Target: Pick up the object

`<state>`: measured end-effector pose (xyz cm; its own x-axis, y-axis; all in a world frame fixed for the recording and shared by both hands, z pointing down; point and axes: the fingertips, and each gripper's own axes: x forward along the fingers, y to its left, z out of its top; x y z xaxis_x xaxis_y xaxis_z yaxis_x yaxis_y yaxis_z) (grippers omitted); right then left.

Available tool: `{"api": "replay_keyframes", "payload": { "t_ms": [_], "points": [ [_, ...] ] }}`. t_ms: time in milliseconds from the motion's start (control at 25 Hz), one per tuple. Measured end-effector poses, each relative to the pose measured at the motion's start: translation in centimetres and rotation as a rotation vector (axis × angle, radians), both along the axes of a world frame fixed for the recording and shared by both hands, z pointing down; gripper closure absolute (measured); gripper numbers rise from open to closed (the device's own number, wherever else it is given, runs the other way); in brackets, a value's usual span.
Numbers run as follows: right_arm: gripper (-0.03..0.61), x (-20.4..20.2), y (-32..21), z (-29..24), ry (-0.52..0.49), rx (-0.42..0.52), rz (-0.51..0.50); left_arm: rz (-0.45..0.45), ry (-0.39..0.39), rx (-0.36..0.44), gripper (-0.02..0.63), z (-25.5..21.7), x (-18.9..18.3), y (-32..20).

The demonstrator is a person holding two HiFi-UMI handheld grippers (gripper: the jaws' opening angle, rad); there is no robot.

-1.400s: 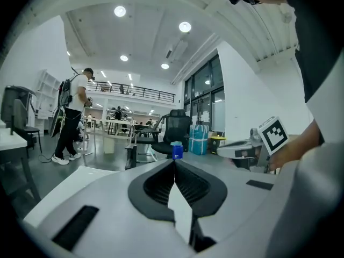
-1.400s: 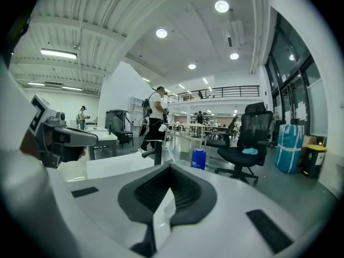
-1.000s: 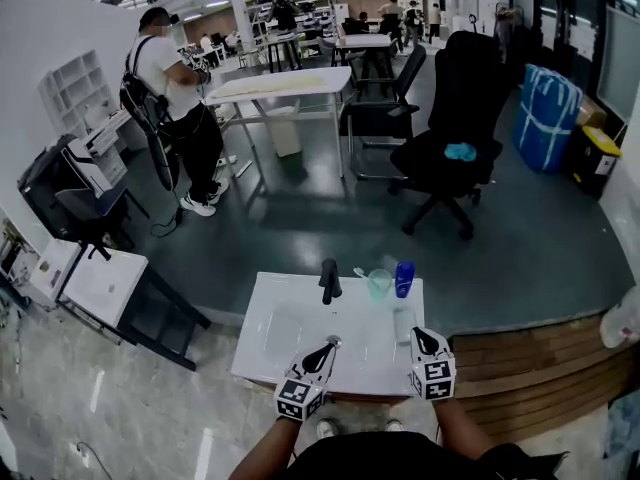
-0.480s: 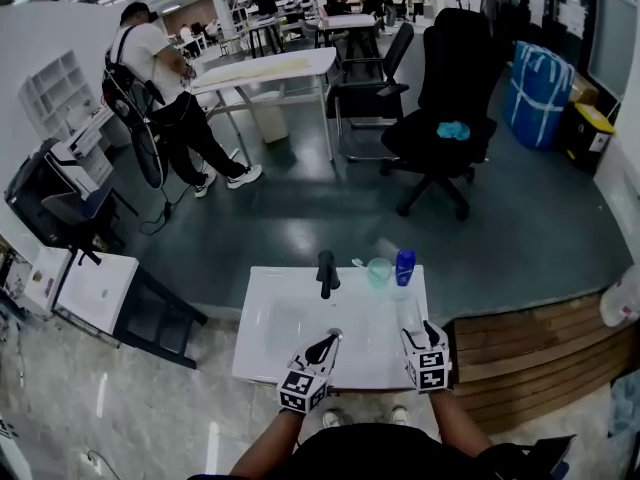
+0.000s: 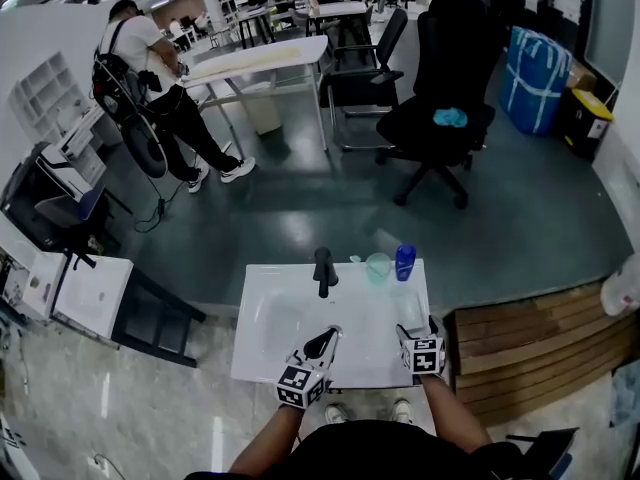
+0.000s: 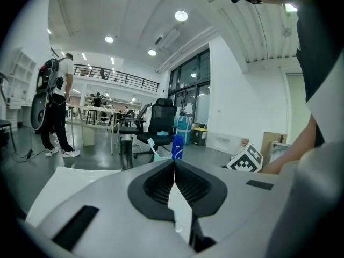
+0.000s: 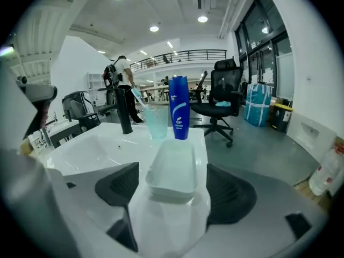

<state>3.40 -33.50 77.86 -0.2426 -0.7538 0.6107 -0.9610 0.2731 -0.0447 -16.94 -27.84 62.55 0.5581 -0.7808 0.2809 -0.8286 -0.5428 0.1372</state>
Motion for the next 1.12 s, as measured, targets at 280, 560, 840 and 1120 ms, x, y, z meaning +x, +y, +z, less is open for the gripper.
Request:
{"api": "replay_keyframes", "payload": {
  "t_ms": [280, 560, 840, 1120],
  "points": [
    [0.186, -0.4, -1.0, 2.4, 0.026, -0.101, -0.006, 0.004, 0.007, -0.025, 0.592, 0.9, 0.1, -0.4],
    [0.186, -0.3, -0.8, 3.9, 0.101, -0.151, -0.011, -0.006, 0.009, -0.035, 0.592, 1.3, -0.4, -0.5],
    [0.186, 0.1, -1.1, 3.8, 0.106, -0.161, 0.005, -0.011, 0.003, -0.046, 0.592, 1.7, -0.5, -0.5],
    [0.193, 0.1, -1.1, 3.9, 0.087, -0.152, -0.013, -0.006, 0.002, -0.056, 0.592, 2.3, -0.2, -0.1]
  ]
}}
